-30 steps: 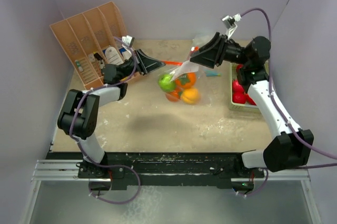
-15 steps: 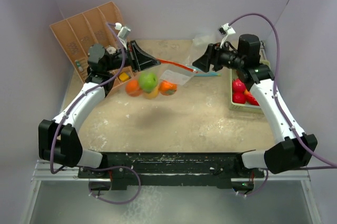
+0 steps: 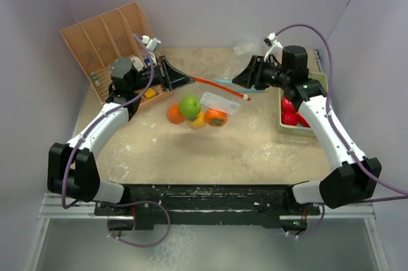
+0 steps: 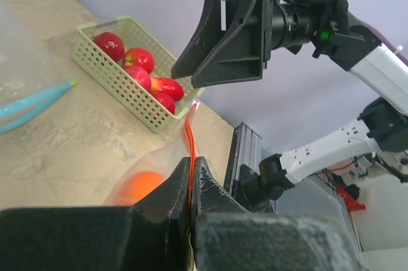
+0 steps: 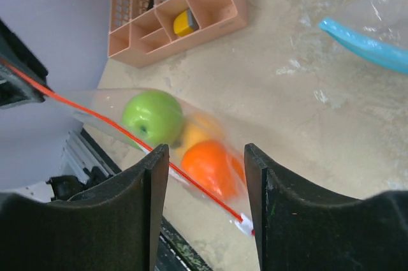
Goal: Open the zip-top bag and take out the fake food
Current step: Pick up the zipper food storage bag at the center of the board, then unzip the zipper food storage bag.
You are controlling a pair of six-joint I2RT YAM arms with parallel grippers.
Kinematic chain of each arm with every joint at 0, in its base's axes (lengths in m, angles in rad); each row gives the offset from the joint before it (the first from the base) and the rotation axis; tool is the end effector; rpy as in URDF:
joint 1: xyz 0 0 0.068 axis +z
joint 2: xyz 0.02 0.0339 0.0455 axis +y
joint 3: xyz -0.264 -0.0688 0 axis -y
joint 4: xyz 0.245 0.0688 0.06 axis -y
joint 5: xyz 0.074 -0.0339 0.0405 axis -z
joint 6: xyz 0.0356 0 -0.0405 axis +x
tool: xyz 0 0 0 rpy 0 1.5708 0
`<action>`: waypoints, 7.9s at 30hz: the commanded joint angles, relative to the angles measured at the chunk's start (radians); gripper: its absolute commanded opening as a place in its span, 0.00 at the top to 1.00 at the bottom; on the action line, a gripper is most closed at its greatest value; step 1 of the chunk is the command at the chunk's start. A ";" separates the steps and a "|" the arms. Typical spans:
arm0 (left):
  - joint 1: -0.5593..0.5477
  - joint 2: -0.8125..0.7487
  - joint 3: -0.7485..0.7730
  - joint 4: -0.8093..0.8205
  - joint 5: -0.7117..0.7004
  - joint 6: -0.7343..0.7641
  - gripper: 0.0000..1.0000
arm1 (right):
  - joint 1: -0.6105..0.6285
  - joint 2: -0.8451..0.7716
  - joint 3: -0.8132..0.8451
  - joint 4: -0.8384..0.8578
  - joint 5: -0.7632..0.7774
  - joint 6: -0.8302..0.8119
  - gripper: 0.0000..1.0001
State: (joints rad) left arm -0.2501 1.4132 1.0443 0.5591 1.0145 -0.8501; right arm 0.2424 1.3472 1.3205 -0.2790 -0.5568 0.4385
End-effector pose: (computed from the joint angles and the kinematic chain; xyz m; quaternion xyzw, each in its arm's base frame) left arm 0.3024 -0.1085 0.3594 0.1933 0.6424 -0.6160 0.4128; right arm 0.2939 0.0920 0.3930 -0.0858 0.7877 0.3987 0.4618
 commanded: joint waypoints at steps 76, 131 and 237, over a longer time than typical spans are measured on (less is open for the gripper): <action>-0.380 -0.153 0.173 -0.614 -0.954 0.322 0.00 | 0.103 0.057 -0.028 0.057 0.138 0.288 1.00; -0.004 0.108 0.169 0.941 0.072 -0.623 1.00 | 0.201 0.277 0.047 2.045 -0.767 1.543 1.00; 0.034 -0.065 0.187 0.117 0.124 -0.144 1.00 | 0.347 0.297 0.637 -0.039 -0.253 -0.187 0.61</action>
State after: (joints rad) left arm -0.2169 1.3907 1.2106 0.6136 1.1492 -0.9932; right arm 0.5842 1.6539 1.9221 -0.3691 -0.7570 0.2279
